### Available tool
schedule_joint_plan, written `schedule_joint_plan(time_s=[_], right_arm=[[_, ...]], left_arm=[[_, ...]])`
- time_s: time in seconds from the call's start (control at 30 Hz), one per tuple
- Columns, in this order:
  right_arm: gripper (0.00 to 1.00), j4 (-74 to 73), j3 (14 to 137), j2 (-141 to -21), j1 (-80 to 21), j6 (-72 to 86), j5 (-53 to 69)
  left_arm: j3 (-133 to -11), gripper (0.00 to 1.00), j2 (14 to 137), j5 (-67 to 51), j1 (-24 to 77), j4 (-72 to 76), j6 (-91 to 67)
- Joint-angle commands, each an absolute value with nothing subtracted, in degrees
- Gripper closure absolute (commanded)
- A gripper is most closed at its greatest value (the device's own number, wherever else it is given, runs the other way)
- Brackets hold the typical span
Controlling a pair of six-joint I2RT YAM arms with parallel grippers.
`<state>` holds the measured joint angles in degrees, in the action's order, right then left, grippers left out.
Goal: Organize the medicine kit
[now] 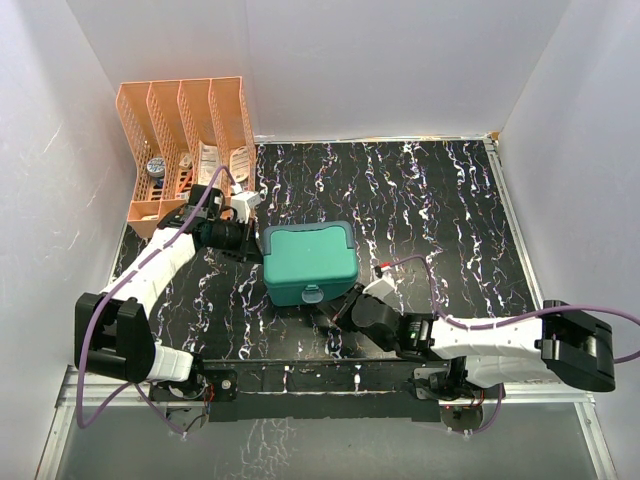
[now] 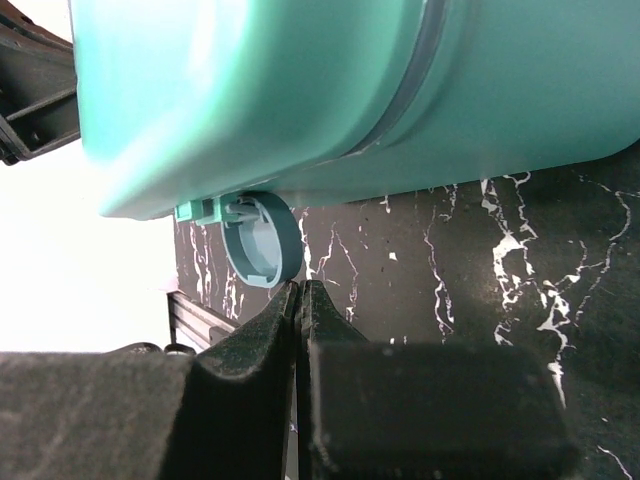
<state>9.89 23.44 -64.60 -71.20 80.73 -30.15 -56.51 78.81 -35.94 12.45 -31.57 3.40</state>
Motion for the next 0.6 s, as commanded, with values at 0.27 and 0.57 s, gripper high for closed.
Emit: schedule_joint_plan(time_s=[0.27, 0.57], right_arm=[[1.0, 17.15, 20.75, -62.69, -72.65, 83.33, -34.11], [1.0, 20.07, 20.47, -65.23, -72.84, 84.46, -34.89]], left_arm=[[-59.86, 1.0, 78.13, -38.28, 12.72, -31.87, 3.17], [-60.79, 1.0, 78.06, -38.44, 12.72, -32.14, 2.87]])
